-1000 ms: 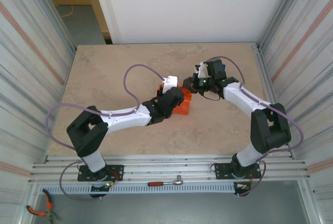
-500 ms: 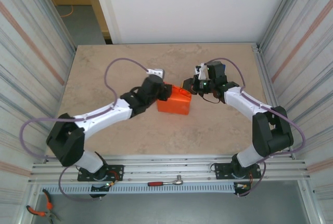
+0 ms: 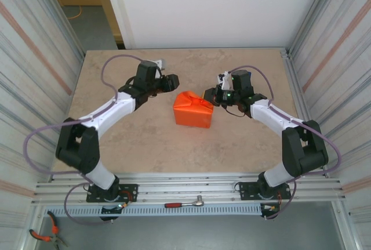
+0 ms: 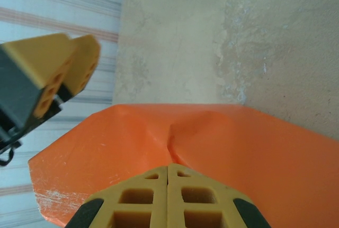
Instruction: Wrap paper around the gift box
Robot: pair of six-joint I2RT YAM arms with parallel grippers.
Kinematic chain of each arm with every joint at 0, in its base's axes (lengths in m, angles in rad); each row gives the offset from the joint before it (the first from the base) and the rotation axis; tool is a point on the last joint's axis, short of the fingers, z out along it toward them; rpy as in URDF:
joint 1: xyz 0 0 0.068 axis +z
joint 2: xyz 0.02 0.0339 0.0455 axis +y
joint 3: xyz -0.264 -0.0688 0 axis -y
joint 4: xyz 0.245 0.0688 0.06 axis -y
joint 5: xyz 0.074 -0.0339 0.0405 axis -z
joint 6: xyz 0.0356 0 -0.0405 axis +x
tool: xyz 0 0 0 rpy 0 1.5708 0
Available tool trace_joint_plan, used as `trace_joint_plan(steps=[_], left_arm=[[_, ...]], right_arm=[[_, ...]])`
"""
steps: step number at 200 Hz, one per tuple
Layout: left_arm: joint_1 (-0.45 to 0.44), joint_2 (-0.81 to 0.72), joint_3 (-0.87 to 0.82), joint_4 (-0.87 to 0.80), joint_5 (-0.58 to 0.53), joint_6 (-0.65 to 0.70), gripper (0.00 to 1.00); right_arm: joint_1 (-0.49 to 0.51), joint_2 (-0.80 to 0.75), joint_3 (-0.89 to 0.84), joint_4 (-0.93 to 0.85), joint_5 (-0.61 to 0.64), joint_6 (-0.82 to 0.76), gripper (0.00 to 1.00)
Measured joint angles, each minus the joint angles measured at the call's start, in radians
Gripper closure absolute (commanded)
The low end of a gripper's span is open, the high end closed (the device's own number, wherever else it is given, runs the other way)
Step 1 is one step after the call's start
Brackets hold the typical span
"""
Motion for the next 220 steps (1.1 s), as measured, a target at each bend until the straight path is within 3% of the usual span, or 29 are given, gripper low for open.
trace_joint_plan(steps=[45, 103, 135, 177, 220], left_arm=[[0.002, 0.156, 0.141, -0.057, 0.116, 0.061, 0.47], [0.002, 0.198, 0.205, -0.116, 0.260, 0.143, 0.48], [0.002, 0.110, 0.093, -0.104, 0.166, 0.141, 0.45], [-0.002, -0.136, -0.104, -0.056, -0.013, 0.096, 0.45], [-0.142, -0.270, -0.193, 0.024, -0.156, 0.084, 0.47]], right_arm=[[0.000, 0.000, 0.000, 0.000, 0.000, 0.000, 1.00], [0.000, 0.001, 0.000, 0.002, 0.000, 0.000, 1.00], [0.000, 0.001, 0.000, 0.002, 0.000, 0.000, 1.00], [0.000, 0.001, 0.000, 0.002, 0.000, 0.000, 1.00], [-0.001, 0.001, 0.003, -0.004, 0.000, 0.000, 1.00]])
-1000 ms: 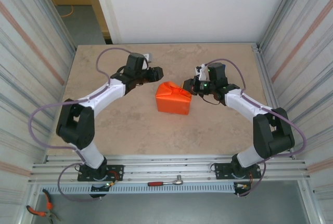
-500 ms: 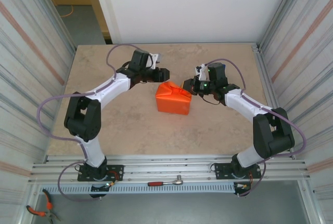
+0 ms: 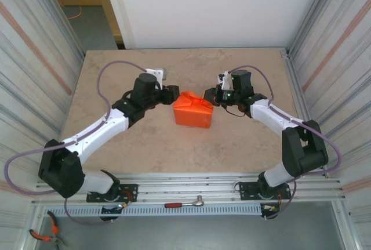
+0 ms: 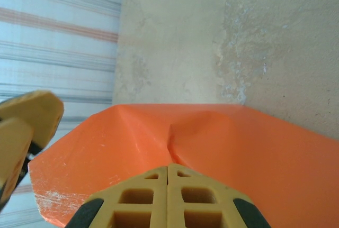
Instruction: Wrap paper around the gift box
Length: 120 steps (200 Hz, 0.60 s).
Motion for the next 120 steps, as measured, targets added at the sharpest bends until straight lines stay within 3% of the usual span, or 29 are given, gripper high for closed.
trace_joint_plan(steps=[48, 103, 120], left_arm=[[-0.129, 0.076, -0.006, 0.048, -0.076, -0.004, 0.49], [-0.175, 0.144, -0.006, 0.076, -0.171, 0.001, 0.50], [-0.176, 0.154, -0.006, 0.091, -0.186, 0.001, 0.50]], right_arm=[[-0.016, 0.006, 0.024, -0.042, 0.000, 0.000, 1.00], [-0.049, 0.027, 0.085, -0.149, -0.004, 0.003, 1.00], [-0.064, 0.033, 0.104, -0.177, -0.003, 0.004, 0.94]])
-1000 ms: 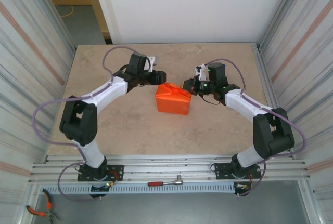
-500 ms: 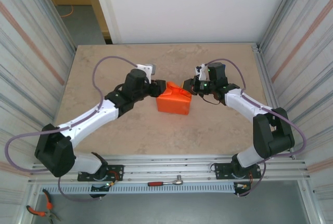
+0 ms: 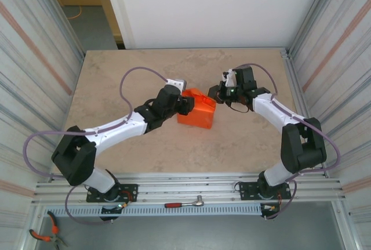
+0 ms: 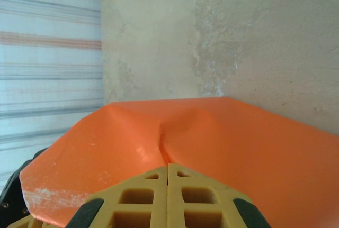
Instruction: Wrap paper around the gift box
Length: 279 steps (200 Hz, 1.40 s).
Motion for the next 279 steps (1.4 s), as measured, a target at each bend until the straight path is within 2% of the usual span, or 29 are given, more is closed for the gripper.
trace_joint_plan(steps=[34, 57, 86, 104, 150, 232, 279], left_arm=[[0.000, 0.010, 0.000, 0.019, -0.018, 0.000, 0.51], [0.000, 0.015, 0.000, 0.028, -0.019, 0.000, 0.51], [0.000, 0.019, 0.000, 0.035, -0.022, 0.000, 0.51], [0.000, 0.019, 0.000, 0.038, -0.022, 0.000, 0.52], [0.000, 0.020, 0.000, 0.039, -0.022, 0.000, 0.52], [0.000, 0.020, 0.000, 0.038, -0.022, -0.004, 0.53], [0.001, 0.027, 0.063, -0.073, -0.004, -0.045, 0.50]], right_arm=[[-0.036, -0.001, 0.018, -0.016, 0.000, 0.007, 0.87], [-0.061, -0.014, 0.018, -0.026, 0.001, 0.007, 0.87], [-0.085, -0.079, 0.013, -0.035, 0.007, 0.005, 1.00], [-0.085, -0.120, 0.002, -0.035, 0.008, 0.007, 1.00], [-0.044, -0.122, -0.010, -0.032, 0.010, 0.006, 1.00], [0.066, 0.001, 0.004, -0.004, 0.023, 0.001, 1.00], [0.072, -0.009, -0.017, 0.014, 0.023, -0.008, 1.00]])
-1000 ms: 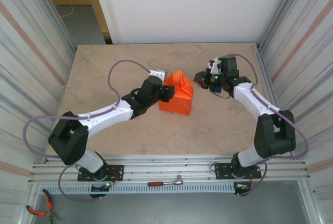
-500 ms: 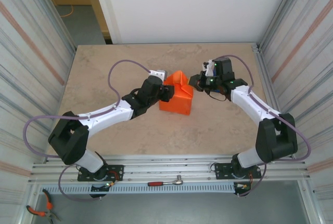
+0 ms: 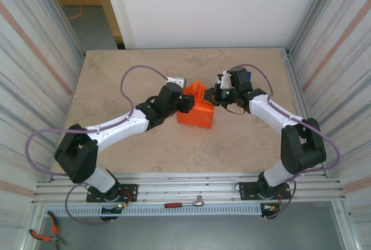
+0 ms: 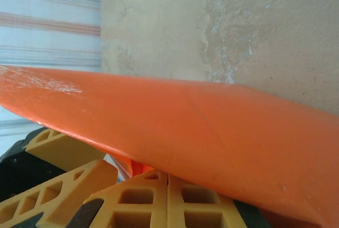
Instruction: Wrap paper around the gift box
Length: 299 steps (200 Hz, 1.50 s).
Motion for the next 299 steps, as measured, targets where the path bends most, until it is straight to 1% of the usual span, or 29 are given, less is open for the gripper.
trace_joint_plan(steps=[28, 79, 104, 150, 176, 234, 255, 299], left_arm=[[0.000, 0.010, 0.027, -0.031, 0.020, -0.021, 0.49], [-0.006, 0.024, 0.042, -0.042, 0.009, -0.031, 0.47], [-0.026, 0.033, 0.044, -0.038, -0.036, -0.027, 0.46], [-0.086, 0.068, 0.046, -0.010, -0.189, 0.018, 0.46], [-0.092, 0.073, 0.042, 0.007, -0.216, 0.019, 0.46], [-0.092, 0.074, 0.038, 0.016, -0.216, 0.013, 0.45], [-0.090, 0.072, 0.045, 0.006, -0.205, -0.010, 0.44], [-0.064, 0.058, 0.064, -0.035, -0.127, -0.091, 0.41]], right_arm=[[0.001, -0.009, -0.011, 0.009, 0.000, -0.012, 1.00], [0.001, -0.009, -0.017, 0.024, 0.000, -0.021, 1.00], [0.002, -0.011, -0.019, 0.025, 0.000, -0.021, 1.00], [0.002, -0.013, -0.014, 0.016, 0.000, -0.022, 1.00], [-0.008, -0.013, 0.018, -0.028, 0.000, -0.022, 1.00], [-0.081, -0.050, 0.046, -0.060, -0.008, -0.024, 1.00], [-0.078, -0.050, 0.028, -0.058, -0.016, -0.024, 1.00], [-0.043, -0.050, -0.011, -0.061, -0.023, -0.045, 1.00]])
